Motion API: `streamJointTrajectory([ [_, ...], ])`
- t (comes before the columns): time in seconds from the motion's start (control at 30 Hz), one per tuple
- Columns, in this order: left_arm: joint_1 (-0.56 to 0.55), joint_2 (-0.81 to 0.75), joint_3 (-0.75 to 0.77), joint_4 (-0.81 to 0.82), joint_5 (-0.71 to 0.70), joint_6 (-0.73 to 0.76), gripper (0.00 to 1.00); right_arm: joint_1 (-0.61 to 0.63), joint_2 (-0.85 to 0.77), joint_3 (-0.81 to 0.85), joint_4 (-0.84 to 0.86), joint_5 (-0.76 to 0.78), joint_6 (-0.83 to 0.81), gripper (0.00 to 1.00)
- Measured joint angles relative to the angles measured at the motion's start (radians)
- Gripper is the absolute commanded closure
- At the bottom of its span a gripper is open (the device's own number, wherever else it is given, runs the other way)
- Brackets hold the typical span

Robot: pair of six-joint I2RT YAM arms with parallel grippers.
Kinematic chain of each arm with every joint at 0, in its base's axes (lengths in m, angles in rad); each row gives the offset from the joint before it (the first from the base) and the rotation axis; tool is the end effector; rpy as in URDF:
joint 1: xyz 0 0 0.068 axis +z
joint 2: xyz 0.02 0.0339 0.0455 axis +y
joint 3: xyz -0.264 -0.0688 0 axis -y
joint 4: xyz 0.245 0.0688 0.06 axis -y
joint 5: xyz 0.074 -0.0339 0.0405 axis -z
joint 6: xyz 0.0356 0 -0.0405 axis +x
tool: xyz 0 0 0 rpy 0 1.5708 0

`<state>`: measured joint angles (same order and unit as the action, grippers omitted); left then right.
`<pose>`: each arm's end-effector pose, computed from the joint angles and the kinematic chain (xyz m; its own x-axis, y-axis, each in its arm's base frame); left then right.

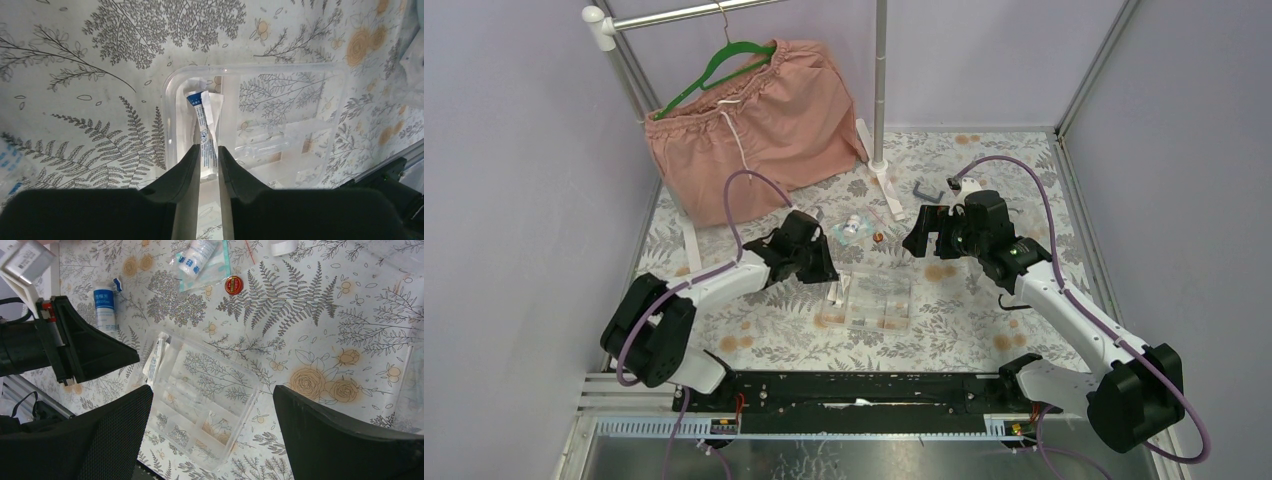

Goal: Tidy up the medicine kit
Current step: Place the medical item at the medicine box compartment, then pick up the medical item at the center of the board.

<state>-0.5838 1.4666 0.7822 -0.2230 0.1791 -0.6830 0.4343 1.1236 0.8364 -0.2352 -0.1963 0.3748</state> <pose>0.2363 -0.1637 0.1818 -0.9100 -0.1431 -0.3891 0.0768 0.8640 -0.4975 0.2259 0.1124 0.2853 -0.6284 0.1043 -0.7708 -0.3610 0.8387 0.4078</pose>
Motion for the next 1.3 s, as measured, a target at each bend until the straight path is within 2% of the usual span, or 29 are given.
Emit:
streamJointTrajectory([
  [0.23,0.012,-0.068,0.065,-0.061,-0.103,0.004,0.71,0.0,0.0,0.0,0.0,-0.005,0.0,0.0],
  [0.3,0.035,-0.103,0.07,-0.083,-0.149,0.0,0.65,0.0,0.0,0.0,0.0,-0.006,0.0,0.0],
  [0.43,0.117,-0.178,0.05,-0.14,-0.27,-0.022,0.45,0.0,0.0,0.0,0.0,-0.006,0.0,0.0],
  [0.57,0.151,-0.233,0.032,-0.208,-0.394,-0.039,0.35,0.0,0.0,0.0,0.0,-0.006,0.0,0.0],
  [0.7,0.151,-0.209,0.028,-0.233,-0.451,-0.04,0.29,0.0,0.002,0.0,0.0,-0.008,0.0,0.0],
  [1.07,0.154,-0.02,0.023,-0.233,-0.459,-0.026,0.3,0.0,0.005,0.0,0.0,-0.015,0.008,0.0],
  [1.2,0.159,0.028,0.023,-0.225,-0.457,-0.01,0.36,0.0,0.005,0.001,0.0,-0.015,0.008,0.0],
  [1.3,0.164,0.064,0.023,-0.221,-0.457,0.004,0.44,0.0,0.005,0.002,-0.001,-0.015,0.007,0.0],
])
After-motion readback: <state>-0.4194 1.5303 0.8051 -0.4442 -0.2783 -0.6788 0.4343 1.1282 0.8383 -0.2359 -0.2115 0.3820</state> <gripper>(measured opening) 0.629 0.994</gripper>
